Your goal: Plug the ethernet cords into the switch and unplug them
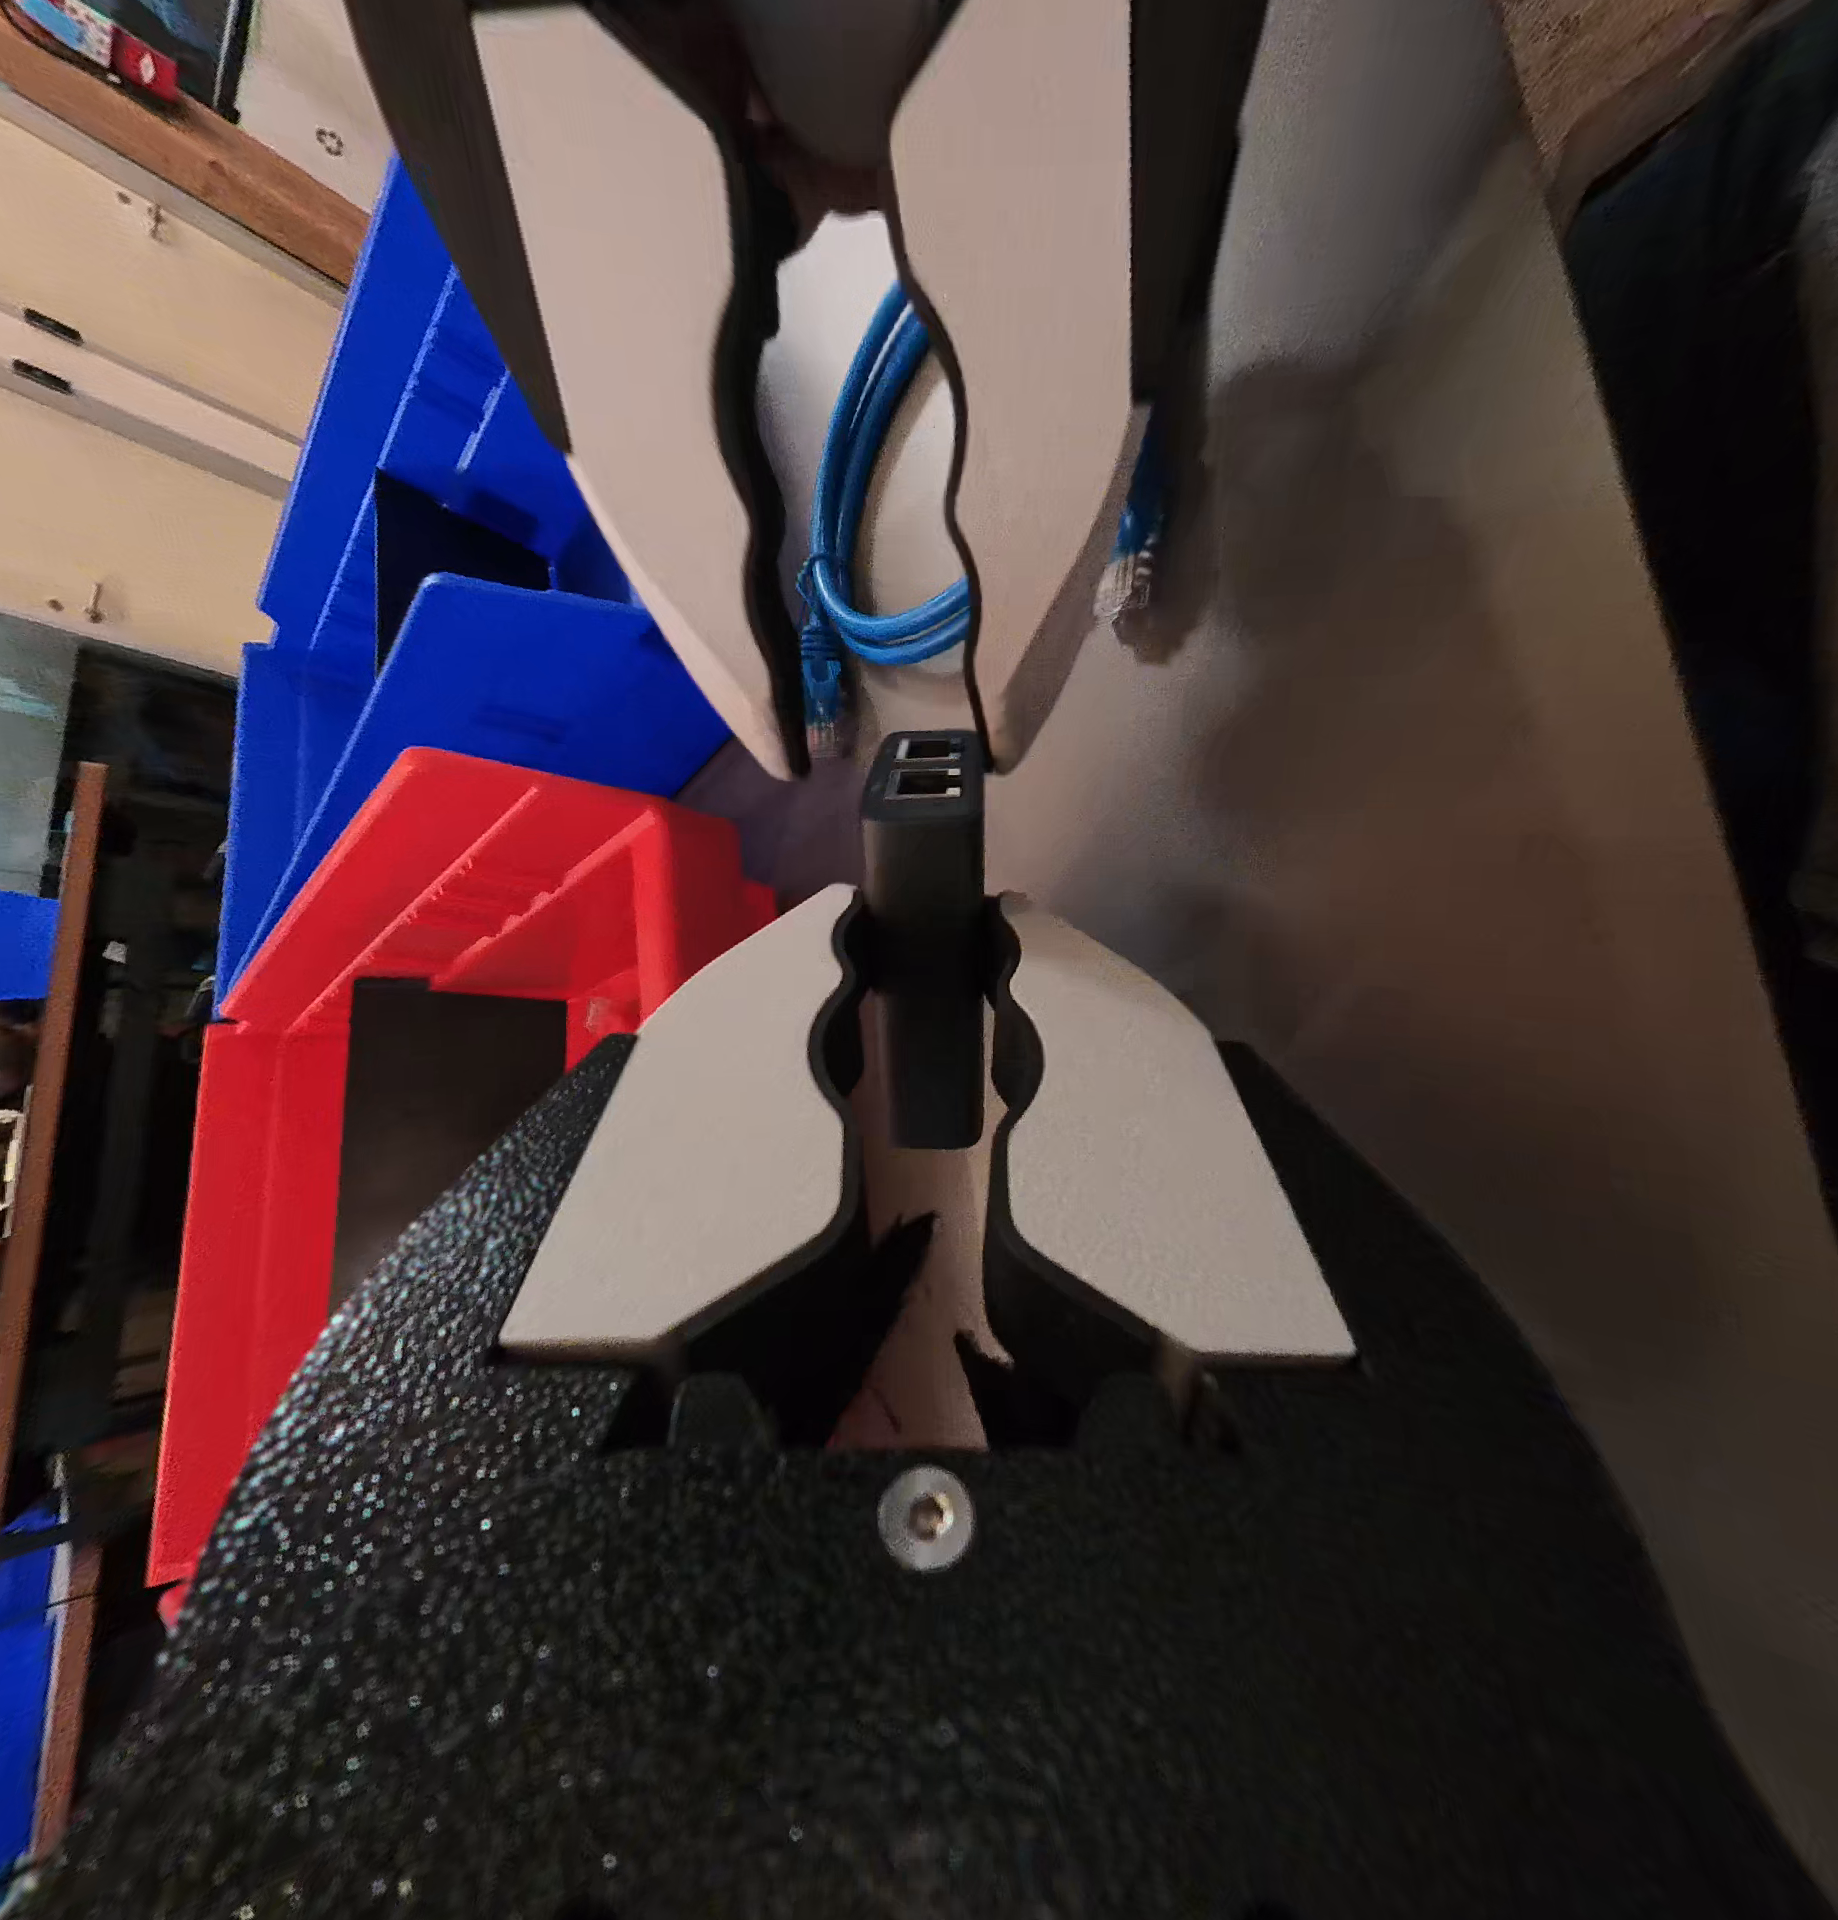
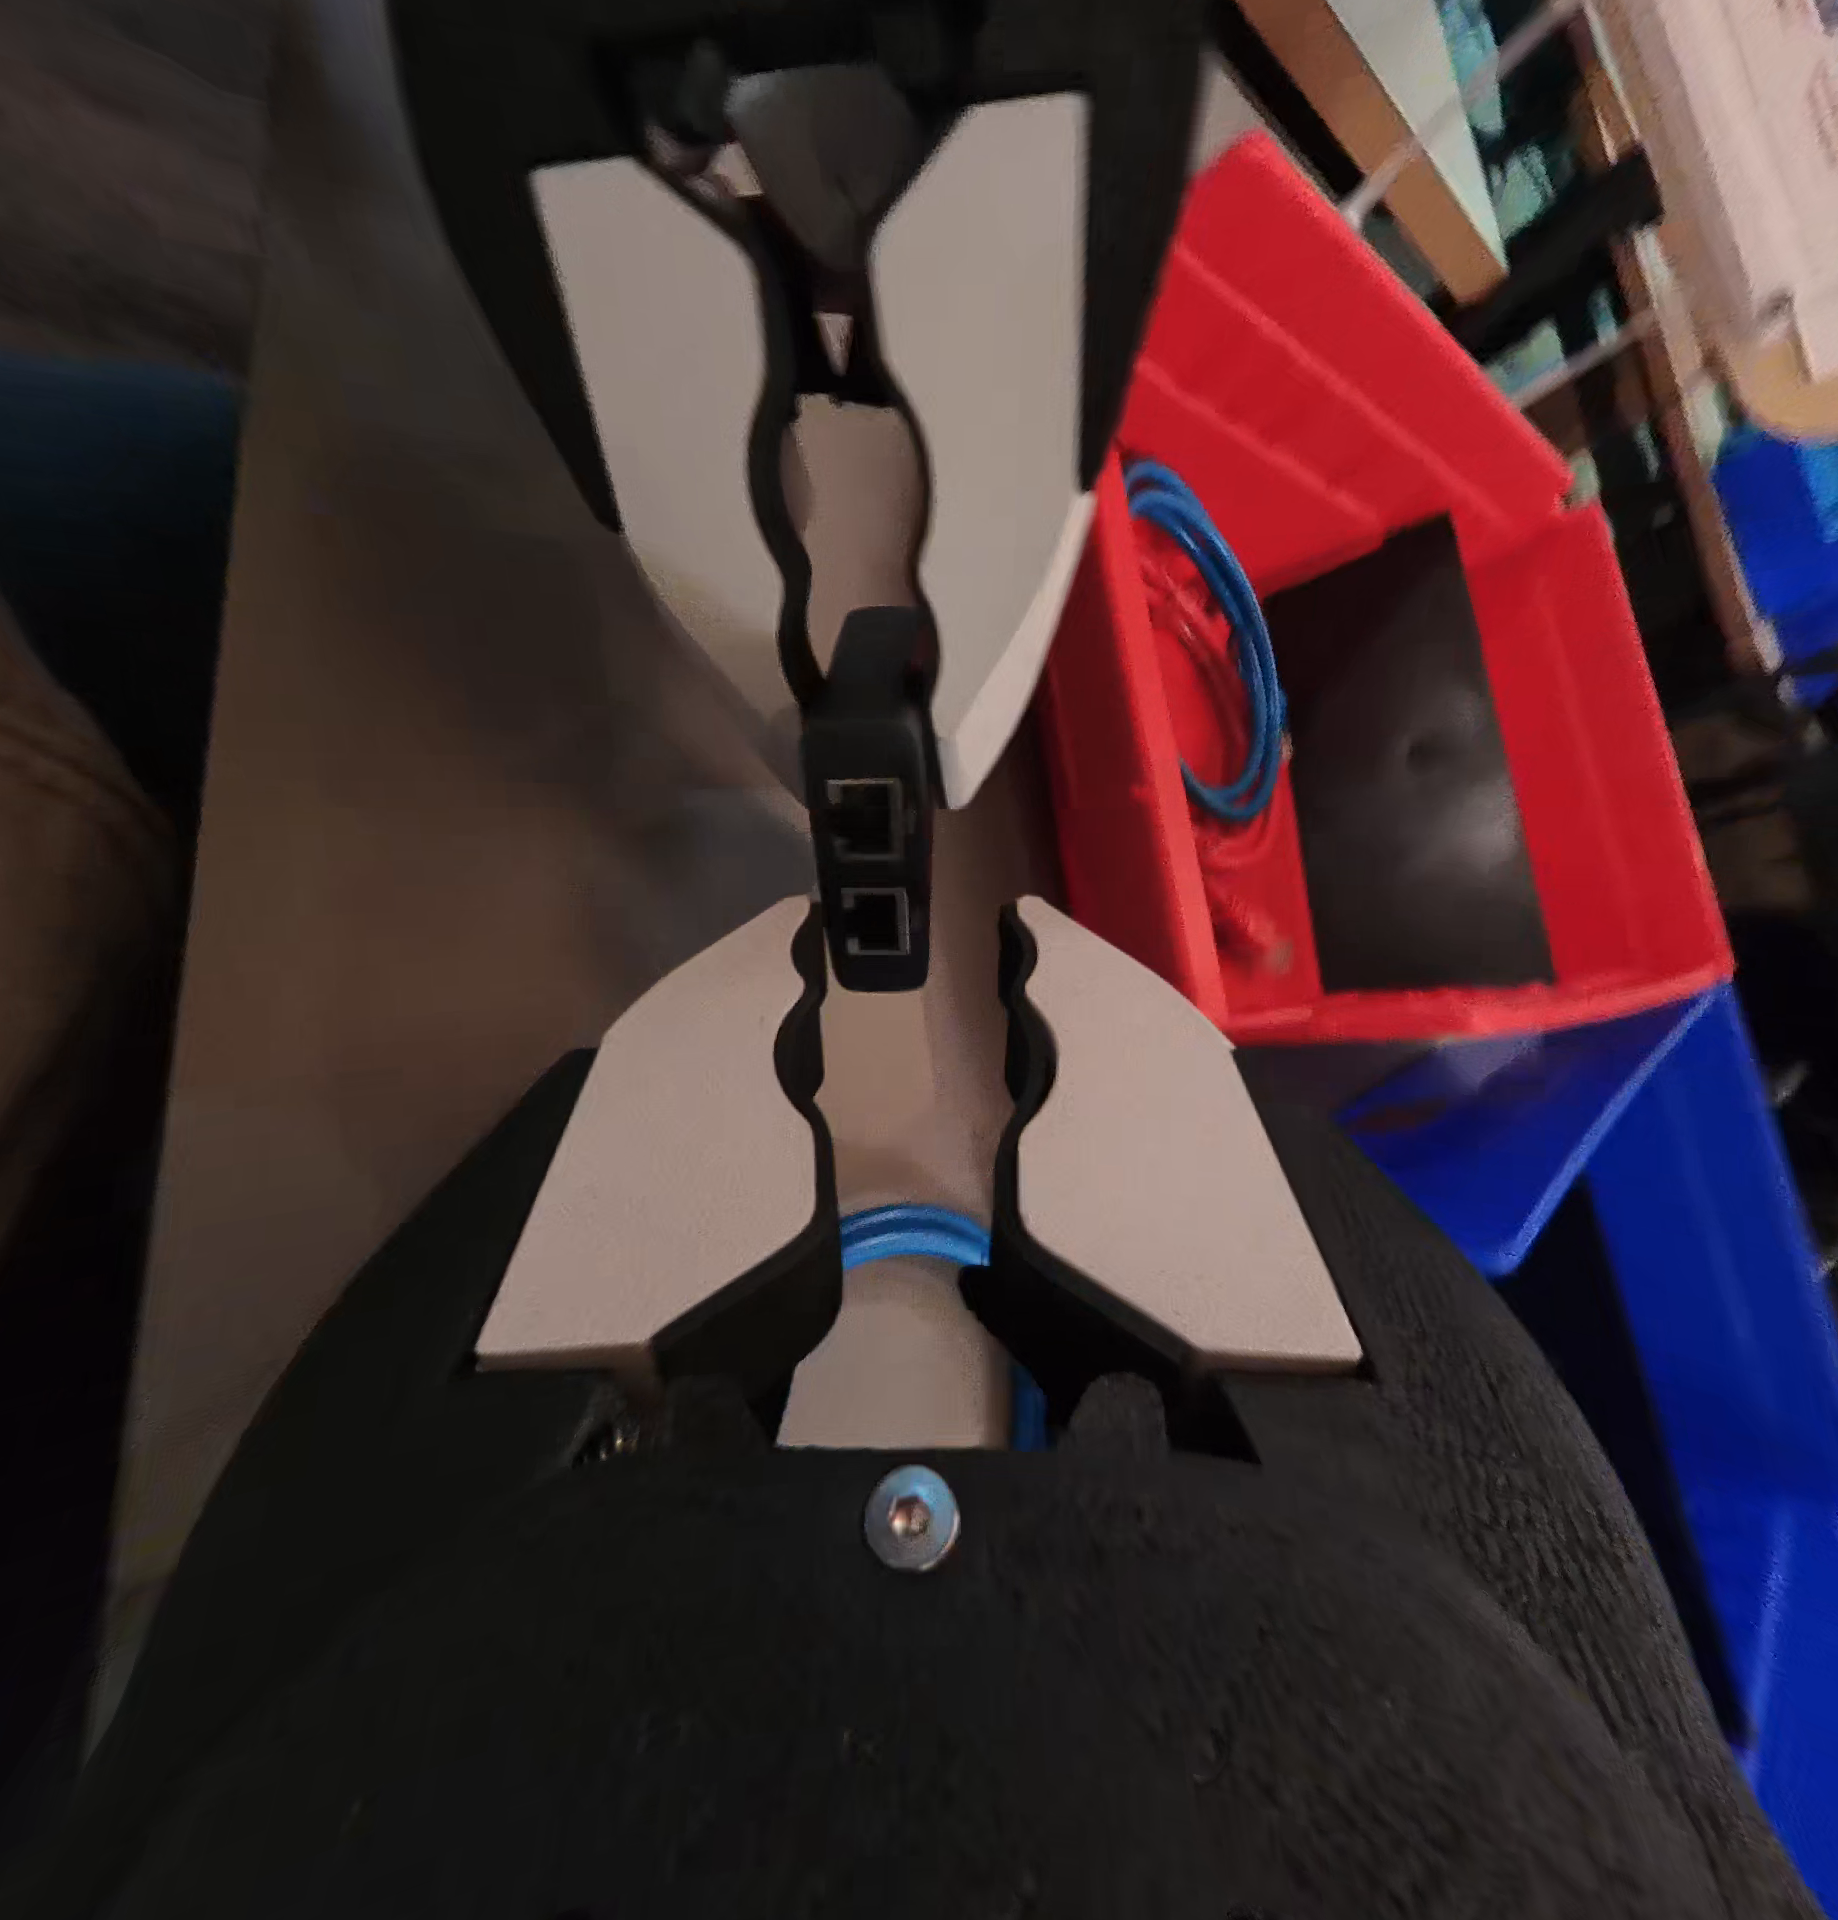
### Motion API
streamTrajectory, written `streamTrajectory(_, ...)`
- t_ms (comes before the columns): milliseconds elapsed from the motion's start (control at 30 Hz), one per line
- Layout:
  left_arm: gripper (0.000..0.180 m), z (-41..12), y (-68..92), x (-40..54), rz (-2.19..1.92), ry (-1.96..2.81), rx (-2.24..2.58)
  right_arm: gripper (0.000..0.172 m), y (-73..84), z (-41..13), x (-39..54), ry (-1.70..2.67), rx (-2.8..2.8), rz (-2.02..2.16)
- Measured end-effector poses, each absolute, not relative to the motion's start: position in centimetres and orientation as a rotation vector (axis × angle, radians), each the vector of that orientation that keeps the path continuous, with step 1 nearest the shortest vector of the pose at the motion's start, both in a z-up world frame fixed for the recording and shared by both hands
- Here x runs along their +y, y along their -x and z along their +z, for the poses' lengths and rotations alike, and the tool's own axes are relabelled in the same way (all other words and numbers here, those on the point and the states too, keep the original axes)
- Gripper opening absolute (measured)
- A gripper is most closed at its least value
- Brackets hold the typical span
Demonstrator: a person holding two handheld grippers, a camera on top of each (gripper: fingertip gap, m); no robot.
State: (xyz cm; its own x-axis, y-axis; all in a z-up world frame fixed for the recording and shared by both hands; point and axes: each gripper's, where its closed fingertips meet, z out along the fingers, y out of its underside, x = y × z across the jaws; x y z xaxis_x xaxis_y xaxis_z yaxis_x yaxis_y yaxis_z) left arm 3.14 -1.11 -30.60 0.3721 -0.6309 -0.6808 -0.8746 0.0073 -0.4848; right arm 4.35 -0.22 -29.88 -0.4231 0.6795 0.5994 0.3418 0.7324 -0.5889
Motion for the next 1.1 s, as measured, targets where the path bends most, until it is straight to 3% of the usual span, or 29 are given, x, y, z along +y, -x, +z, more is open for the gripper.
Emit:
streamTrajectory(67, 0.020, -30.3, -2.5, -1.3, 0.333, 1.733, 1.308, 0.017, -3.7, -30.0, -0.7, 0.663, -2.072, 0.429)
streamTrajectory(300, 0.034, -28.9, -0.1, -3.6, 0.196, 1.862, 1.107, 0.017, -1.4, -31.1, 0.7, 0.335, -2.131, 0.119)
streamTrajectory(467, 0.038, -27.7, 1.1, -4.3, 0.143, 1.881, 1.009, 0.018, -1.0, -31.7, 0.2, 0.164, -2.187, 0.040)
streamTrajectory(567, 0.039, -27.5, 0.5, -4.2, 0.099, 1.879, 1.005, 0.032, -1.5, -33.3, 0.4, 0.174, -2.289, 0.019)
streamTrajectory(633, 0.040, -27.4, -0.3, -3.8, 0.070, 1.870, 1.009, 0.034, -1.6, -33.5, 0.6, 0.218, -2.306, 0.049)
streamTrajectory(733, 0.041, -27.5, -2.1, -3.2, 0.005, 1.850, 1.008, 0.058, -3.1, -32.6, 1.7, 0.465, -2.351, 0.160)
streamTrajectory(933, 0.038, -30.5, -8.1, -2.1, -0.130, 1.895, 1.168, 0.055, -10.6, -32.1, 1.5, 1.098, -2.408, 0.710)
streamTrajectory(1033, 0.034, -32.1, -9.8, -0.9, -0.165, 1.955, 1.223, 0.040, -13.0, -33.3, 1.1, 1.197, -2.407, 0.741)
streamTrajectory(1100, 0.030, -32.3, -10.7, -0.1, -0.215, 1.971, 1.216, 0.039, -13.8, -34.1, 1.3, 1.236, -2.402, 0.700)
